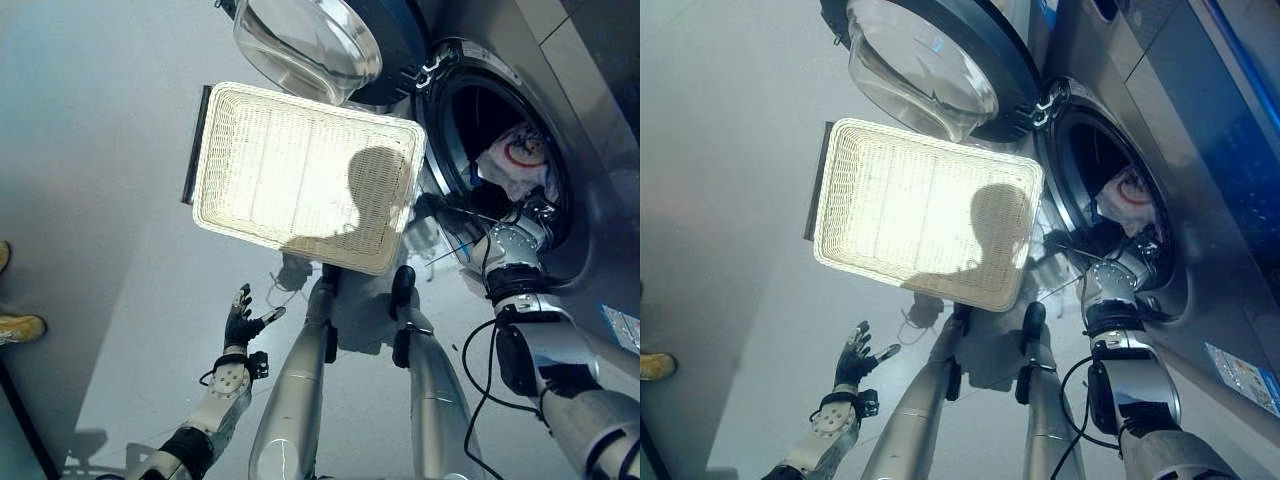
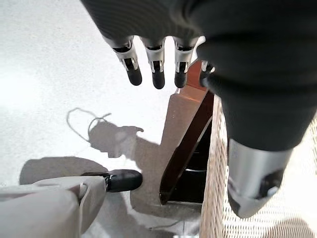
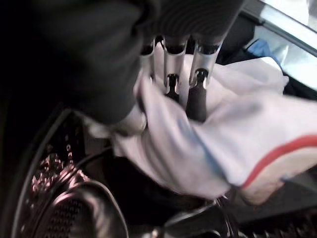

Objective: Put the clothes into the washing machine.

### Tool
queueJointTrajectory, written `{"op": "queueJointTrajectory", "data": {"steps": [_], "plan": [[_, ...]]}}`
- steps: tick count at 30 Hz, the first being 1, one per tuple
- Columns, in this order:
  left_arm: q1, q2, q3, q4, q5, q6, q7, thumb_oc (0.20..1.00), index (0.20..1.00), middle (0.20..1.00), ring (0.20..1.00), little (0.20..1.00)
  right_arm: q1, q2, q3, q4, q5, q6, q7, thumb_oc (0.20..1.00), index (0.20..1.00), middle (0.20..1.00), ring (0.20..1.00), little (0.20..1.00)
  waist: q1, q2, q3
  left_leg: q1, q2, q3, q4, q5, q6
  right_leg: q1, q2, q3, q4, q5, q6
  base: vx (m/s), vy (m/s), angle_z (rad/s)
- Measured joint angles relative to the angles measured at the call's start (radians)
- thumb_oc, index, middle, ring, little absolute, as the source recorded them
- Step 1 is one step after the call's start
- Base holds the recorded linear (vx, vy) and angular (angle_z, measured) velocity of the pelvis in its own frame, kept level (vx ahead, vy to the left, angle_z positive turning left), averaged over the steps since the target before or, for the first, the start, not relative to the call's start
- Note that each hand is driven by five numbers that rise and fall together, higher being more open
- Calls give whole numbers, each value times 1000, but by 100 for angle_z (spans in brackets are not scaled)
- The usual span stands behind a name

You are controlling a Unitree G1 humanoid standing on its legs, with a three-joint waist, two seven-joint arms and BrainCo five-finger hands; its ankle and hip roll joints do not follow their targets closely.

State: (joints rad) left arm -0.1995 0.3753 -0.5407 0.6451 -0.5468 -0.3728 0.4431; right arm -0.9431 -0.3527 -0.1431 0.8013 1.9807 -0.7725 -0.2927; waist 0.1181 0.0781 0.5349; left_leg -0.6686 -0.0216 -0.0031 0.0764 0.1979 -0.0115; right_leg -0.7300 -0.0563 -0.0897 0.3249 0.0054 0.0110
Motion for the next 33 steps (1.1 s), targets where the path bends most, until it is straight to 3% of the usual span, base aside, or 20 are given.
{"op": "queueJointTrajectory", "data": {"steps": [4, 6, 8, 12, 14, 15, 19, 22, 26, 33], "plan": [[0, 1, -1, -3, 0, 10, 0, 1000, 1000, 1000, 1000, 1000, -6, -13, 0, 13, 0, 18, -44, 1000, 1000, 1000, 1000, 1000, 0, 0, 0, 0, -3, 0, -1, 5, 6, 2, -3, 0, 0, 3, 4, 6, -10, 1], [0, 1, -1, 2, -1, 14, -1, 1000, 1000, 1000, 1000, 1000, -31, -28, -1, 41, -1, 72, -108, 1000, 1000, 1000, 1000, 1000, -6, 0, 0, 0, -4, 0, -5, 7, 8, 1, -5, -2, 0, 5, 6, 0, 0, 0], [0, 1, -8, 2, -1, 14, 0, 1000, 1000, 1000, 1000, 1000, -45, -40, 1, 72, -1, 137, -95, 1000, 1000, 1000, 1000, 1000, -8, 0, 0, 0, -4, 0, -6, 8, 9, 3, -4, -2, -10, 7, 12, -7, 4, -2], [-2, 0, -8, 2, -1, 16, 0, 1000, 1000, 1000, 1000, 1000, -11, 5, -7, 10, 0, 263, 149, 1000, 1000, 1000, 1000, 1000, -21, 0, 0, 0, -4, 1, -10, 10, 10, 1, -4, 1, -11, 11, 11, -14, 9, -2], [-3, -3, 2, 6, 0, 15, -1, 1000, 1000, 1000, 1000, 1000, 26, 38, -6, -70, 0, 297, 307, 1000, 1000, 1000, 1000, 1000, -26, 0, 0, 0, -2, 2, -13, 12, 11, 2, -1, 1, -11, 15, 6, -46, 34, -2], [-3, -3, 2, 6, 0, 15, -1, 1000, 1000, 1000, 1000, 1000, 26, 38, -6, -70, 0, 297, 307, 1000, 1000, 1000, 1000, 1000, -26, 0, 0, 0, -2, 2, -13, 12, 11, 2, -1, 1, -11, 15, 6, -27, 32, -1], [-3, -3, 20, 8, 0, 17, -11, 1000, 1000, 1000, 1000, 1000, 45, 34, 10, -83, 0, 392, 612, 1000, 1000, 1000, 1000, 1000, -22, 0, 0, 8, -1, 2, -20, 12, 11, 6, -1, 2, -14, 15, 5, 0, 0, 0], [-2, 1, 25, 20, 0, 17, -21, 1000, 1000, 1000, 1000, 1000, 48, 22, 21, -59, 0, 428, 716, 1000, 1000, 1000, 1000, 1000, -21, 1, 0, 30, 0, 3, -30, 14, 11, 26, -2, 1, -19, 15, 6, -57, 15, 0], [-2, 6, 45, 25, -1, 17, -46, 1000, 1000, 1000, 1000, 1000, 58, 23, 17, -52, 0, 452, 784, 1000, 1000, 1000, 1000, 1000, -21, 5, 0, 31, 1, 4, -34, 14, 8, 25, -1, 2, -19, 15, 6, -37, 20, -1], [-2, 17, 44, 31, -17, 16, -59, 1000, 1000, 1000, 1000, 1000, 61, -9, 42, -3, 0, 466, 748, 1000, 1000, 1000, 1000, 1000, -19, 7, 1, 43, 7, 13, -36, 17, 11, 39, 0, 4, -29, 15, 5, -22, 15, 0]]}}
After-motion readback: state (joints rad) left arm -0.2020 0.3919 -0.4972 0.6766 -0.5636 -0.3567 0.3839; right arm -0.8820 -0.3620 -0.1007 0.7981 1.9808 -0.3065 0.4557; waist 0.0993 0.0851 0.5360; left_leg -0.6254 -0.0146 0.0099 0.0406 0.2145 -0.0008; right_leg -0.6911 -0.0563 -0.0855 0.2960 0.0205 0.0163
